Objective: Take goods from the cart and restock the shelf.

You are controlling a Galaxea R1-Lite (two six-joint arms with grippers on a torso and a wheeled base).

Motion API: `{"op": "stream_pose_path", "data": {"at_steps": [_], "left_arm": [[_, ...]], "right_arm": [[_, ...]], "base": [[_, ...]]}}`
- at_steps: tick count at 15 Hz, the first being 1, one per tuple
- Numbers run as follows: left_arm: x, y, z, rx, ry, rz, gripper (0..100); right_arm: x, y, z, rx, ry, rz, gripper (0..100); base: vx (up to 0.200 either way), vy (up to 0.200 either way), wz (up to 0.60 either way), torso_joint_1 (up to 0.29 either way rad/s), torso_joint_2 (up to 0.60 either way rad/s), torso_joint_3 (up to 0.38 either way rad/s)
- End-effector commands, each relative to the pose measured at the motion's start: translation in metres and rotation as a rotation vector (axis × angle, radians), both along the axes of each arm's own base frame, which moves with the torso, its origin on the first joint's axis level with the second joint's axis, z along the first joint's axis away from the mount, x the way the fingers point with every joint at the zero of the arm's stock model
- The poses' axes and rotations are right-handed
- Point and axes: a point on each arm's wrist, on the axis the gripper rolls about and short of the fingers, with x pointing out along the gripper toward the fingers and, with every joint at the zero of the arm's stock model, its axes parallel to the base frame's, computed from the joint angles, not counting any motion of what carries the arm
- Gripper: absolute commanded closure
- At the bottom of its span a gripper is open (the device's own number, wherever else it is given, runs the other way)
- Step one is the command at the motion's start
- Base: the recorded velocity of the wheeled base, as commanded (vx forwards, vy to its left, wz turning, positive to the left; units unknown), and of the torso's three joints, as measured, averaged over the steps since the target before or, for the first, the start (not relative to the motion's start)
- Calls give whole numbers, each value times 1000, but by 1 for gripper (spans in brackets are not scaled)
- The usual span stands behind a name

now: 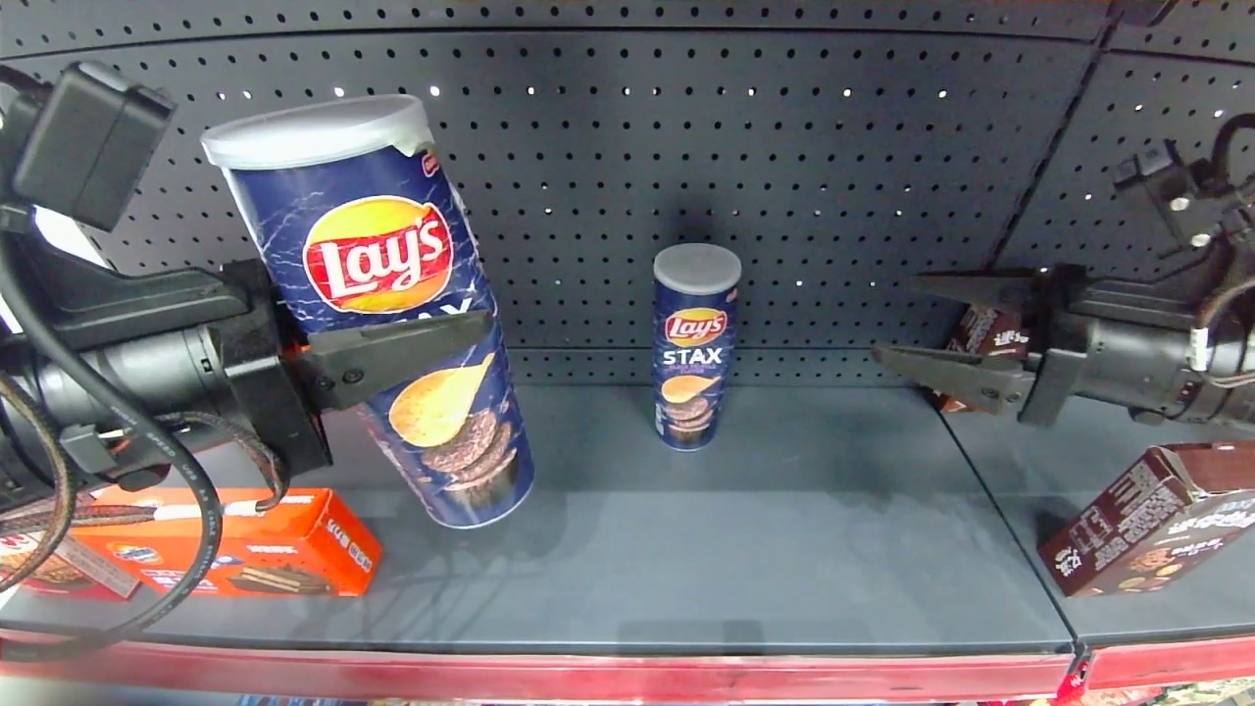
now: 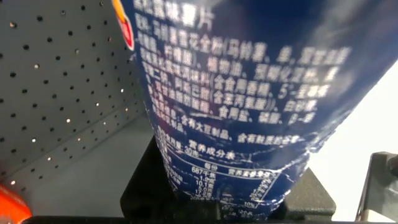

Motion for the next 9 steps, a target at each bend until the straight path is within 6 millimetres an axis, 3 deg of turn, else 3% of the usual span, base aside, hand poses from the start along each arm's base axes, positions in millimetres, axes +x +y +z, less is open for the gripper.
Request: {"op": "stream_pose_path", "data": {"at_steps": [1, 3, 9], "left_arm": [[4, -2, 2, -2, -3, -2, 100], [9, -4, 7, -6, -15, -4, 100], [23, -10, 9, -6, -13, -7, 100]], "right_arm": [[40, 28, -12, -29, 20, 153, 0], [60, 34, -15, -42, -16, 251, 0], [97, 46, -29, -42, -2, 275, 0]], "base": [[0, 0, 0, 0, 0, 0], [0, 0, 0, 0, 0, 0], [0, 0, 0, 0, 0, 0]]}}
